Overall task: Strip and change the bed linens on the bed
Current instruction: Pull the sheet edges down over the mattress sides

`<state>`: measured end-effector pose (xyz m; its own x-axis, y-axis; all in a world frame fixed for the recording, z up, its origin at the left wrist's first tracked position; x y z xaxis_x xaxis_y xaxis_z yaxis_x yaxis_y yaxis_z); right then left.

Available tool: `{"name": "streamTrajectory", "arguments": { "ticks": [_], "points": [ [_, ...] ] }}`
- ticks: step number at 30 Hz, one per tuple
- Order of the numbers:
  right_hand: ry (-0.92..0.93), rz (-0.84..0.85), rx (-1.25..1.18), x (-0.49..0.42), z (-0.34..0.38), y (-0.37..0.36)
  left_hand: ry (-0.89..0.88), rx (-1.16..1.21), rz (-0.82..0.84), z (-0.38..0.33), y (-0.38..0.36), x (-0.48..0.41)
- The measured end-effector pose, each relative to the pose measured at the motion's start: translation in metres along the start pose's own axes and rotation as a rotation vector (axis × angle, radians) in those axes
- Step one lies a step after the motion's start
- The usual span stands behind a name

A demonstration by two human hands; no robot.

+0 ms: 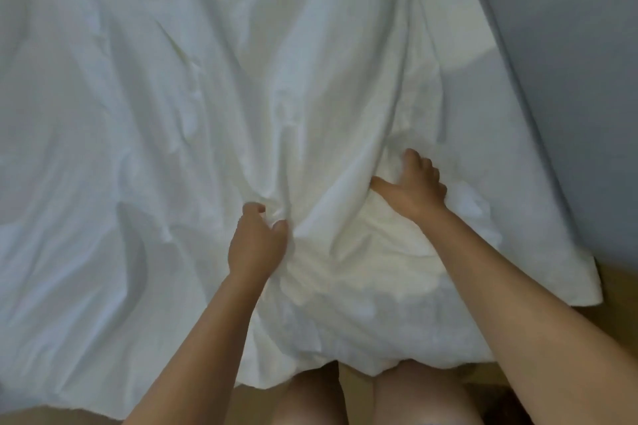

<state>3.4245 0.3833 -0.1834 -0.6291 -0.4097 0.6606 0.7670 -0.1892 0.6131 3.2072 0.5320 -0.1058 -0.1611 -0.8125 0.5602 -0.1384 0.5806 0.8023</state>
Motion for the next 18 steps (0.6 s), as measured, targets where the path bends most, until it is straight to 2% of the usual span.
{"name": "streamTrajectory", "arguments": {
  "ticks": [3, 6, 9, 13, 15, 18],
  "points": [
    [-0.007, 0.046, 0.031, -0.005, -0.001, -0.001, -0.109, 0.056, -0.078, -0.047, 0.003, -0.012],
    [0.033, 0.125, 0.017, -0.008, 0.001, 0.000, -0.254, -0.016, -0.167, -0.096, 0.000, -0.016],
    [0.122, 0.121, -0.005, -0.004, 0.008, 0.005, -0.274, -0.057, -0.150, -0.124, -0.015, -0.027],
    [0.117, -0.003, -0.120, 0.010, 0.001, 0.014, -0.196, -0.106, -0.056, -0.117, -0.028, -0.048],
    [0.194, -0.166, -0.018, 0.023, 0.000, 0.020, -0.239, -0.154, -0.051, -0.114, -0.029, -0.050],
    [0.381, -0.340, 0.142, 0.041, 0.007, 0.020, -0.234, 0.032, -0.182, -0.106, -0.008, -0.049]
  ]
}}
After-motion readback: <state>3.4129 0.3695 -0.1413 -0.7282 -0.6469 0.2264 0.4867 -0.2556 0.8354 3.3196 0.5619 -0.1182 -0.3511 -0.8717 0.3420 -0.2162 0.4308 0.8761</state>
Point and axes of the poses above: each hand's wrist, its own x-axis away from the middle knuckle, its own y-axis out of the back of the hand, z = x × y, the point moved 6 cm from there along -x, towards the middle knuckle, and after that the axes turned 1 degree about y, right-handed, at the moved point
